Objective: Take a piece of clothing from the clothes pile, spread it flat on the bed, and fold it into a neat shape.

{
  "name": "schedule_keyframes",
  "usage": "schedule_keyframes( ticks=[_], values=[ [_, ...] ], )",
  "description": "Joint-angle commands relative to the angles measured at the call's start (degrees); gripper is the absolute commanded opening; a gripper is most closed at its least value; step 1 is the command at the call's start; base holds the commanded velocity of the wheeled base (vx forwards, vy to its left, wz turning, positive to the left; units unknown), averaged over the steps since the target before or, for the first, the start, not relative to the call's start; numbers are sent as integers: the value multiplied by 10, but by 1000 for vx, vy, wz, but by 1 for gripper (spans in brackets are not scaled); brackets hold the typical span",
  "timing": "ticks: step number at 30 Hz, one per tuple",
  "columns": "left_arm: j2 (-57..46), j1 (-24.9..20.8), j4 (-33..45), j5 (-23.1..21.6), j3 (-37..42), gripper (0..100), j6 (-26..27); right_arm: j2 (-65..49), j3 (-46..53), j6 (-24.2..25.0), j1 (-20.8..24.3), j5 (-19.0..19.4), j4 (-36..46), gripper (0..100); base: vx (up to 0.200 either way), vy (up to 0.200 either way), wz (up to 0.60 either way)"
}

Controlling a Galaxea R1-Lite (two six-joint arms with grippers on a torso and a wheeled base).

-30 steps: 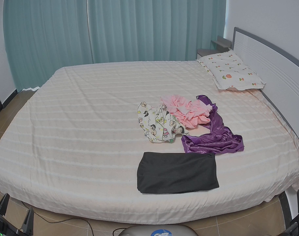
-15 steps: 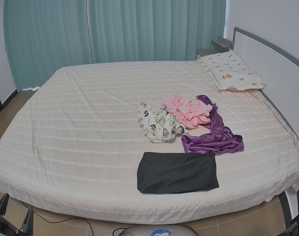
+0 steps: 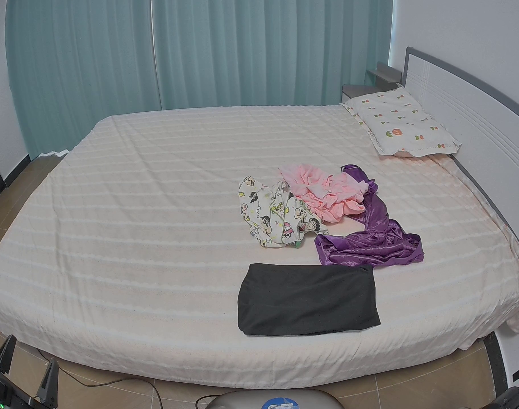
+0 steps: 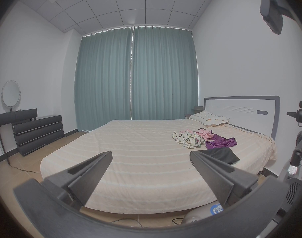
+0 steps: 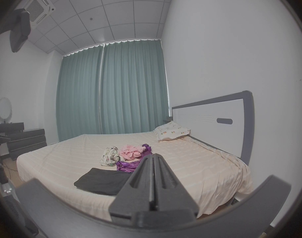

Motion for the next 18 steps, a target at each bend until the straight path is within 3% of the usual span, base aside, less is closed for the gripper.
schedule_keyframes(
  ticks=[1,18],
  values=[
    [-6,0,0,-1,9,100,1,-5,9,-13,-1,29,73,0,0,0,0],
    [-6,0,0,-1,10,100,1,-6,11,-34,0,53,68,0,0,0,0]
  ],
)
